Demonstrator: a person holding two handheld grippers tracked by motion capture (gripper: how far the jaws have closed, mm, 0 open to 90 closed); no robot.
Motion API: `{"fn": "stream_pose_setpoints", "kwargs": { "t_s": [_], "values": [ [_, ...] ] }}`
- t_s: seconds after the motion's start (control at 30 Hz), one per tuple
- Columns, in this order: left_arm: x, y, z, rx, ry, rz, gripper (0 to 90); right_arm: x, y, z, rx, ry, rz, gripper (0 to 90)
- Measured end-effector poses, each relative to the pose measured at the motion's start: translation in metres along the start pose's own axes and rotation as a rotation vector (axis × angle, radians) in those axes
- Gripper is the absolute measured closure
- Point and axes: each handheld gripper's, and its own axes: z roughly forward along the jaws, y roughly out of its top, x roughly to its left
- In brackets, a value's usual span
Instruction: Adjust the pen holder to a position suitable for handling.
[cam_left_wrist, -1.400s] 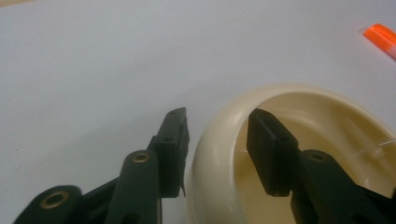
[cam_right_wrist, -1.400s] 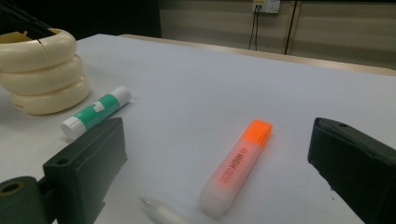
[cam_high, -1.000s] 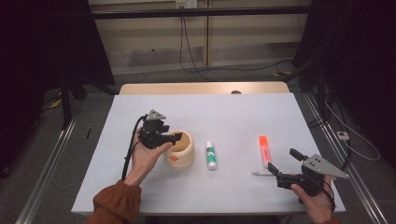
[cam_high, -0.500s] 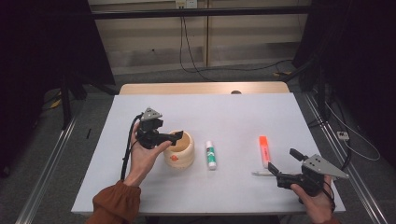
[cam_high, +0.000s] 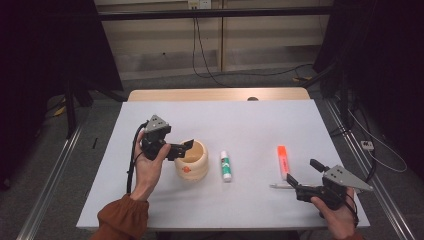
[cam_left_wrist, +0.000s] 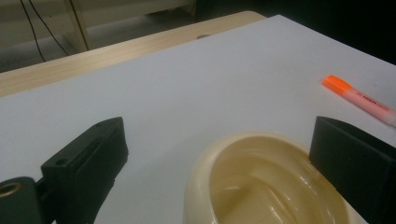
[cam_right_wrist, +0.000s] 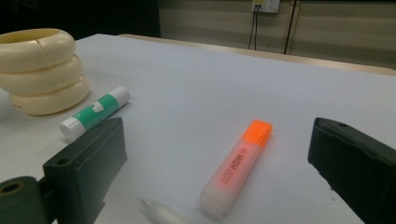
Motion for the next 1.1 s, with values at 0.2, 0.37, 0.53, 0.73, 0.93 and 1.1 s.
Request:
{"fn": "stream_pose_setpoints", "kwargs": {
  "t_s": [0.2, 0.37, 0.53, 0.73, 0.93, 1.1],
  "values": [
    [0.001, -0.006, -0.008, -0.020, 0.005, 0.005, 4.2, 0.000, 0.001, 0.002, 0.002, -0.005, 0.010, 3.9],
    [0.003, -0.015, -0.019, -0.041, 0.021, 0.008, 4.4, 0.002, 0.001, 0.004, 0.009, -0.003, 0.003, 3.9],
    [0.003, -0.024, -0.027, -0.057, 0.003, -0.003, 4.8, 0.003, 0.001, 0.004, 0.007, -0.004, -0.009, 3.9],
    [-0.001, -0.040, -0.034, -0.063, 0.006, -0.012, 4.8, 0.003, 0.000, 0.001, 0.007, -0.006, -0.009, 3.8],
    [-0.003, -0.047, -0.042, -0.073, 0.020, -0.014, 4.8, 0.003, 0.000, 0.001, 0.005, -0.001, -0.013, 3.8],
    [-0.004, -0.056, -0.049, -0.070, 0.024, -0.017, 4.8, 0.003, 0.000, 0.002, 0.006, -0.001, -0.013, 3.8]
  ]
}}
